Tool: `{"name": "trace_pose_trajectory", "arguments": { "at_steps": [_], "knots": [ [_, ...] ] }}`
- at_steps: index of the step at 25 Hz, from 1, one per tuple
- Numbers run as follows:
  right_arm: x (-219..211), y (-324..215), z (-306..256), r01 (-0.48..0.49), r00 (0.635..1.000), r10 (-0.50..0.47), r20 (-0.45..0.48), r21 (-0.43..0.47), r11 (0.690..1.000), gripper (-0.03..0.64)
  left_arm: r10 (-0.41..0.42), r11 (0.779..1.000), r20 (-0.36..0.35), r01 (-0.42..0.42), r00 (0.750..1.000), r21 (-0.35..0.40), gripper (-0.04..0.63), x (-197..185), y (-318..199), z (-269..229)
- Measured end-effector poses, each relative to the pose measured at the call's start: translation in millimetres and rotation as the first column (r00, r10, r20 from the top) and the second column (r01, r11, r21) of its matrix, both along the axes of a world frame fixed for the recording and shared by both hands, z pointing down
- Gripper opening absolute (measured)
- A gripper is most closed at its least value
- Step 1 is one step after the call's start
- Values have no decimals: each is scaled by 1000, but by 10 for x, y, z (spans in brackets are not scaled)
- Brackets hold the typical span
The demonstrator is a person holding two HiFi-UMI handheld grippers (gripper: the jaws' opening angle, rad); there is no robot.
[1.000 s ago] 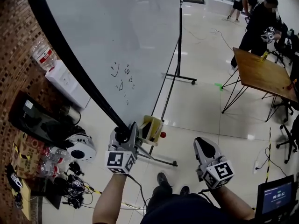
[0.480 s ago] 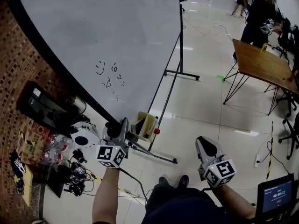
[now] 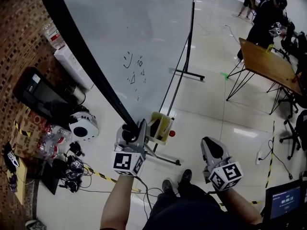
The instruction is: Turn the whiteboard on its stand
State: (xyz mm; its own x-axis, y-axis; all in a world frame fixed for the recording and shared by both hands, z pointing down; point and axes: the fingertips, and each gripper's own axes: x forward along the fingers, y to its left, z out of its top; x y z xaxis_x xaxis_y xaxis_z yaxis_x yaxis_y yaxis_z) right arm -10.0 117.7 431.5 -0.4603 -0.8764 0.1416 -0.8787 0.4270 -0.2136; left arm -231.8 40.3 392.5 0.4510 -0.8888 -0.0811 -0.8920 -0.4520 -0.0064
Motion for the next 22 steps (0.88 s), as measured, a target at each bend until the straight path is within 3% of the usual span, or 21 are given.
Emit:
{"name": "trace_pose_trajectory", "arguments": {
  "at_steps": [5,12,22],
  "knots": [
    [-147,364,86,3,1000,-3,-20,-11,1000,34,10,1000,-8,-9,1000,24,121,29,344,41],
    [-103,635,11,4,1000,-4,17,15,1000,34,-7,1000,-6,7,1000,-7,121,-22,638,106],
    [368,1302,137,-7,996,7,90,0,1000,34,-37,999,7,37,999,-15,121,-341,963,81]
  ]
}}
